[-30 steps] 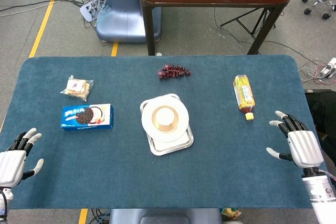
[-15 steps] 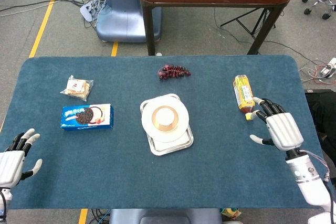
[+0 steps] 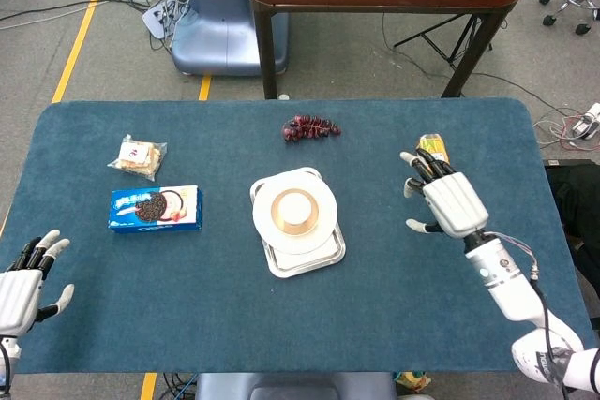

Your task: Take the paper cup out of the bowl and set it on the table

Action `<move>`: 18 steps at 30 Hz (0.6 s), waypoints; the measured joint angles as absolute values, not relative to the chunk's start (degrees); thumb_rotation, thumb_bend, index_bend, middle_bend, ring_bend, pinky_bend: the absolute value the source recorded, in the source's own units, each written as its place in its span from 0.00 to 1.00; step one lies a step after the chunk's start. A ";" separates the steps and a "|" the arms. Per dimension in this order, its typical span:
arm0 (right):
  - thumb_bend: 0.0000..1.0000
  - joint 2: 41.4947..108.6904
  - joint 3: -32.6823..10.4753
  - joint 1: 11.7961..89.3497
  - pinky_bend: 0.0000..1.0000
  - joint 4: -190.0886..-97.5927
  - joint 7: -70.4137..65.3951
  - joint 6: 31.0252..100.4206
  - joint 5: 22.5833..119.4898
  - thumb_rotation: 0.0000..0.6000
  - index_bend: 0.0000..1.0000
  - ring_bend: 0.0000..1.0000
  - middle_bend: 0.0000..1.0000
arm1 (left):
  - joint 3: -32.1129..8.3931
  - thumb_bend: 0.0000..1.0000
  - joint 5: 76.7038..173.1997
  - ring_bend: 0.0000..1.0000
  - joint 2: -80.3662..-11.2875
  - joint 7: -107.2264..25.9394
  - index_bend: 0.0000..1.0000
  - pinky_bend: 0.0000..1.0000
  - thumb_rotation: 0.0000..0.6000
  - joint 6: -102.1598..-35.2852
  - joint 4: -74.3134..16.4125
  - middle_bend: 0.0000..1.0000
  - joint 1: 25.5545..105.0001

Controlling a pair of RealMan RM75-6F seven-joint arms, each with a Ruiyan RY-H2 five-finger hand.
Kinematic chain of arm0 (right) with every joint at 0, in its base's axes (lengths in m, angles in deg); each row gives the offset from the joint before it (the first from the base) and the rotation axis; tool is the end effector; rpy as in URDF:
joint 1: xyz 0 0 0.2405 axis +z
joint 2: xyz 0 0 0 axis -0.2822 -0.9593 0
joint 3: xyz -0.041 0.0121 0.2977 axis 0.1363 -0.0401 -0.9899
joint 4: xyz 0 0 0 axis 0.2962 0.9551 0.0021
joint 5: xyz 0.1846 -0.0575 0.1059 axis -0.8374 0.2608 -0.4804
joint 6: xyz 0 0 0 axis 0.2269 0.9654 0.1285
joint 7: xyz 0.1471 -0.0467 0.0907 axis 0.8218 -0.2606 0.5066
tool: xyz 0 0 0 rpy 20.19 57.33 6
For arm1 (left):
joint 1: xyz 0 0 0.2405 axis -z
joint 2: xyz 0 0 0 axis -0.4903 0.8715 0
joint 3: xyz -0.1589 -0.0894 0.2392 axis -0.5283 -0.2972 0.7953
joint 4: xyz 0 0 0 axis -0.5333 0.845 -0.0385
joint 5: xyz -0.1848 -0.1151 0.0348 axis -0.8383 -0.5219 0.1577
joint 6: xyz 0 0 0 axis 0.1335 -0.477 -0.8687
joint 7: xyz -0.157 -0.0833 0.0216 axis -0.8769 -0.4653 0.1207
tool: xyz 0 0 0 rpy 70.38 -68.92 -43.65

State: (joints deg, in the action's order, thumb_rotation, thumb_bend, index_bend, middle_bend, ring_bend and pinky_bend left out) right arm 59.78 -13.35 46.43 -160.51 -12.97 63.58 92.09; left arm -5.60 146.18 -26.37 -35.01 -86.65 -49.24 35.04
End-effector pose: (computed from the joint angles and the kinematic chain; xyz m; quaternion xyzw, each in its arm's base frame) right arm -0.2265 -0.3842 0.1130 0.7302 -0.2773 0.4018 0.4779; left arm -0.3658 0.2213 0.1641 -0.6105 -0.3852 -0.3323 0.6071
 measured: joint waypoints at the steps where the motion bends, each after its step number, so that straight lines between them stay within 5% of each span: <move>1: 0.09 60.35 -13.63 47.39 0.22 -160.02 -13.32 62.76 91.75 1.00 0.51 0.06 0.13 | -5.60 0.32 146.21 0.08 -26.36 -35.03 0.17 0.32 1.00 -86.67 -49.24 0.10 35.03; 18: 0.10 69.24 -15.66 58.64 0.22 -150.39 -15.11 53.66 86.99 1.00 0.51 0.04 0.11 | -5.73 0.32 145.31 0.08 -26.88 -34.41 0.20 0.32 1.00 -85.76 -48.61 0.10 35.28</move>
State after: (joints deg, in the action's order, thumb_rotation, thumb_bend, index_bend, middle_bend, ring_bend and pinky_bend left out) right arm 69.24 -15.66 58.64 -150.39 -15.11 53.66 86.99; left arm -5.73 145.31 -26.88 -34.41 -85.76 -48.61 35.28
